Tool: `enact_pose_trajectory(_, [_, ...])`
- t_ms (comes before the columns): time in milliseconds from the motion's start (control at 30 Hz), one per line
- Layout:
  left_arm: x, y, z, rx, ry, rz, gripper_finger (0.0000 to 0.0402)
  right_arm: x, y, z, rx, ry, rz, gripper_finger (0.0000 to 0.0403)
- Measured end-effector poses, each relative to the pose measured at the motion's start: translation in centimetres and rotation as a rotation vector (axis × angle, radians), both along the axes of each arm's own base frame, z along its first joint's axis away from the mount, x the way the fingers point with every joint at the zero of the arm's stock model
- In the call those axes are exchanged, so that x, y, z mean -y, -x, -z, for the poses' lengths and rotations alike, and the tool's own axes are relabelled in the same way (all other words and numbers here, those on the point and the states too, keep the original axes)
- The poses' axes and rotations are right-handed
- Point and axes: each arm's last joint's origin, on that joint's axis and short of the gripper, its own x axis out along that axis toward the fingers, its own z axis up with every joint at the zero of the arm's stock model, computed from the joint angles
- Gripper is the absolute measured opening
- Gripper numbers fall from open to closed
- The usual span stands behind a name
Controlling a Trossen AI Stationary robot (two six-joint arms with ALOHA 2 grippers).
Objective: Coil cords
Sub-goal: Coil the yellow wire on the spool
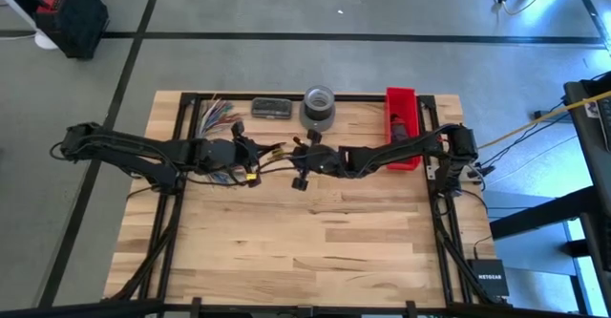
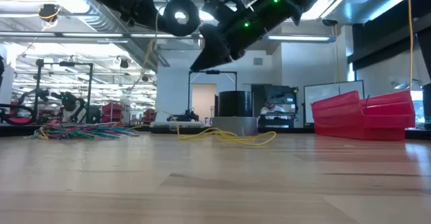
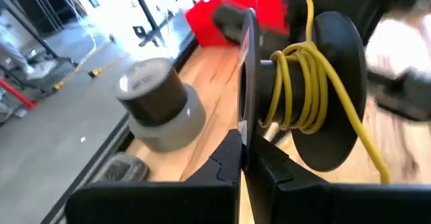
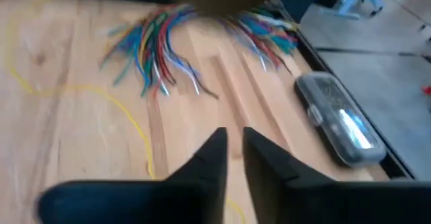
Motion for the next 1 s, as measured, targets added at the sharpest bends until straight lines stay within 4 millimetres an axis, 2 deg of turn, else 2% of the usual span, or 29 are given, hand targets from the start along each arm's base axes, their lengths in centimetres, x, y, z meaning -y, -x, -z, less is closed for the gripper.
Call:
enact_pose_trajectory(100, [0.0, 0.1, 0.0, -0.007, -0.002, -0.001, 0.0000, 0.0, 1.0, -0.8, -0.065, -0.010, -0.009, 0.0108])
enact_pose_trajectory(200, [0.0, 0.0, 0.1, -0.006, -0.003, -0.003, 0.0000, -0.3, 1.7, -1.5, -0.080, -0.115, -0.097, 0.0147])
enact_pose_trajectory(333, [-0.1, 0.0, 0.0, 0.000, -0.011, -0.014, 0.0000, -1.0, 0.3, -1.4, 0.088, -0.211, -0.298, 0.0175])
enact_pose_trajectory(467, [-0.1, 0.0, 0.0, -0.001, -0.020, -0.011, 0.0000, -1.3, -1.6, 0.4, 0.265, -0.240, -0.363, 0.0181])
enact_pose_trajectory(600, [-0.1, 0.0, 0.0, -0.011, -0.025, -0.009, 0.0000, -1.2, -2.7, 1.9, 0.302, -0.272, -0.350, 0.0181])
enact_pose_trajectory(800, [-0.1, 0.0, 0.0, -0.019, -0.035, -0.007, 0.0000, -1.4, -3.3, 1.4, 0.320, -0.296, -0.431, 0.0181])
enact_pose_trajectory(1000, [0.0, 0.0, 0.1, -0.025, -0.043, -0.001, 0.0000, -1.8, -3.1, 2.0, 0.246, -0.337, -0.553, 0.0181])
